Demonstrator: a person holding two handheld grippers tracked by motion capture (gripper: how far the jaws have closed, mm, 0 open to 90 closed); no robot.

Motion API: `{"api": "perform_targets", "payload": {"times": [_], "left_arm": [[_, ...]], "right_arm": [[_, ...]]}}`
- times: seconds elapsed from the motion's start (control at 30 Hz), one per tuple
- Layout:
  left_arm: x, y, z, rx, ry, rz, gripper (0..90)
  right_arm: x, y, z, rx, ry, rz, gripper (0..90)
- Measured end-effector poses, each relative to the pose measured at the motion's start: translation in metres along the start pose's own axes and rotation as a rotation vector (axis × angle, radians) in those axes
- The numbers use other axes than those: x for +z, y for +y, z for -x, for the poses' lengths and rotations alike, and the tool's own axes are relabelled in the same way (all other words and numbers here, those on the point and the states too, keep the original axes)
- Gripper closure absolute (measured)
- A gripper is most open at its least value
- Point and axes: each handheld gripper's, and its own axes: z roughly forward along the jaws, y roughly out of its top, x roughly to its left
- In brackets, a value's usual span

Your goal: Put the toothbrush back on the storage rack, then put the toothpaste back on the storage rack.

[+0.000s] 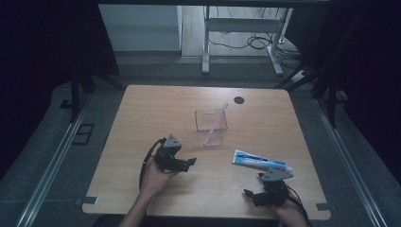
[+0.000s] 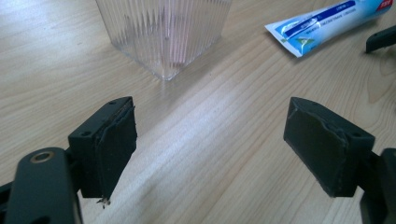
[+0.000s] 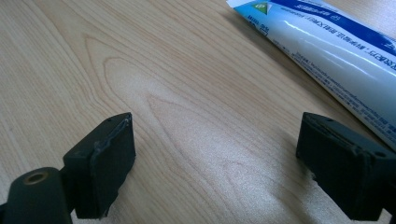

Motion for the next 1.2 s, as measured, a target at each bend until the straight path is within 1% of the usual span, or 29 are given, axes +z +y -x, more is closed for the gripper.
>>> {"api": "perform_targets", "payload": {"times": [0.1, 0.13, 0.2, 0.23, 0.27, 0.33, 0.37, 0.4, 0.43, 0.5, 0.53, 0.6, 0.63, 0.7, 0.73, 0.77, 0.8, 0.83, 0.9, 0.93, 0.97, 1.07, 1.13, 1.2], "left_arm": [[0.000, -0.005, 0.001, -0.001, 0.002, -0.001, 17.6], [0.001, -0.010, 0.003, -0.003, 0.003, -0.007, 17.6], [0.001, -0.012, 0.004, 0.003, 0.007, -0.014, 17.6], [0.001, -0.018, 0.005, 0.008, 0.015, -0.019, 17.6], [0.001, -0.018, 0.005, 0.008, 0.015, -0.019, 17.6], [0.000, -0.024, 0.006, 0.006, 0.015, -0.024, 17.6], [0.000, -0.027, 0.007, 0.007, 0.022, -0.025, 17.6], [-0.002, -0.032, 0.008, 0.013, 0.036, -0.027, 17.6], [-0.002, -0.032, 0.008, 0.013, 0.036, -0.027, 17.5], [-0.003, -0.037, 0.008, 0.015, 0.046, -0.033, 17.5], [-0.004, -0.039, 0.008, 0.017, 0.049, -0.037, 17.5], [-0.004, -0.040, 0.007, 0.018, 0.052, -0.043, 17.5], [-0.002, -0.043, 0.006, 0.017, 0.063, -0.053, 17.4], [-0.001, -0.045, 0.004, 0.017, 0.073, -0.065, 17.5], [0.000, -0.047, 0.003, 0.014, 0.074, -0.071, 17.4], [0.000, -0.047, 0.003, 0.014, 0.074, -0.071, 17.5], [0.001, -0.048, 0.002, 0.015, 0.077, -0.078, 17.5], [0.002, -0.050, 0.001, 0.016, 0.086, -0.088, 17.5], [0.004, -0.052, -0.001, 0.013, 0.083, -0.100, 17.5], [0.004, -0.052, -0.001, 0.013, 0.083, -0.100, 17.5], [0.006, -0.054, -0.001, 0.017, 0.087, -0.104, 17.2], [0.006, -0.054, -0.001, 0.017, 0.091, -0.100, 17.5], [0.007, -0.055, -0.001, 0.014, 0.094, -0.090, 17.4], [0.008, -0.055, 0.001, 0.033, 0.104, -0.094, 17.0]], "right_arm": [[0.000, 0.000, 0.000, 0.001, 0.000, 0.000, 11.6], [0.000, 0.000, 0.000, 0.000, 0.002, 0.001, 11.6], [-0.001, -0.001, 0.000, -0.001, 0.002, 0.001, 11.6], [-0.001, -0.001, 0.000, -0.003, 0.001, 0.002, 12.2], [-0.001, -0.001, 0.000, -0.003, 0.001, 0.002, 12.2], [-0.002, -0.002, 0.000, -0.003, 0.000, 0.003, 12.6], [-0.002, -0.002, 0.000, -0.001, 0.003, 0.003, 12.6], [-0.004, -0.002, 0.000, -0.005, 0.007, -0.007, 12.6], [-0.004, -0.002, 0.000, -0.005, 0.007, -0.007, 12.6], [-0.005, -0.001, 0.000, -0.006, 0.012, -0.030, 12.5], [-0.005, 0.000, 0.000, -0.007, 0.011, -0.032, 12.4], [-0.006, 0.000, 0.000, -0.008, 0.015, -0.038, 12.1], [-0.006, 0.001, 0.000, -0.004, 0.019, -0.047, 11.4], [-0.007, 0.002, 0.001, 0.010, 0.027, -0.053, 11.4], [-0.007, 0.002, 0.001, 0.019, 0.030, -0.054, 11.2], [-0.007, 0.002, 0.001, 0.019, 0.030, -0.054, 11.2], [-0.007, 0.003, 0.002, 0.027, 0.034, -0.057, 10.2], [-0.007, 0.004, 0.003, 0.046, 0.031, -0.066, 9.7], [-0.008, 0.005, 0.005, 0.063, 0.039, -0.073, 10.3], [-0.008, 0.005, 0.005, 0.063, 0.039, -0.073, 10.3], [-0.011, 0.006, 0.007, 0.085, 0.050, -0.056, 12.1], [-0.012, 0.008, 0.008, 0.083, 0.053, -0.051, 12.5], [-0.016, 0.009, 0.010, 0.066, 0.048, -0.042, 12.5], [-0.018, 0.008, 0.011, 0.054, 0.048, -0.037, 12.2]]}}
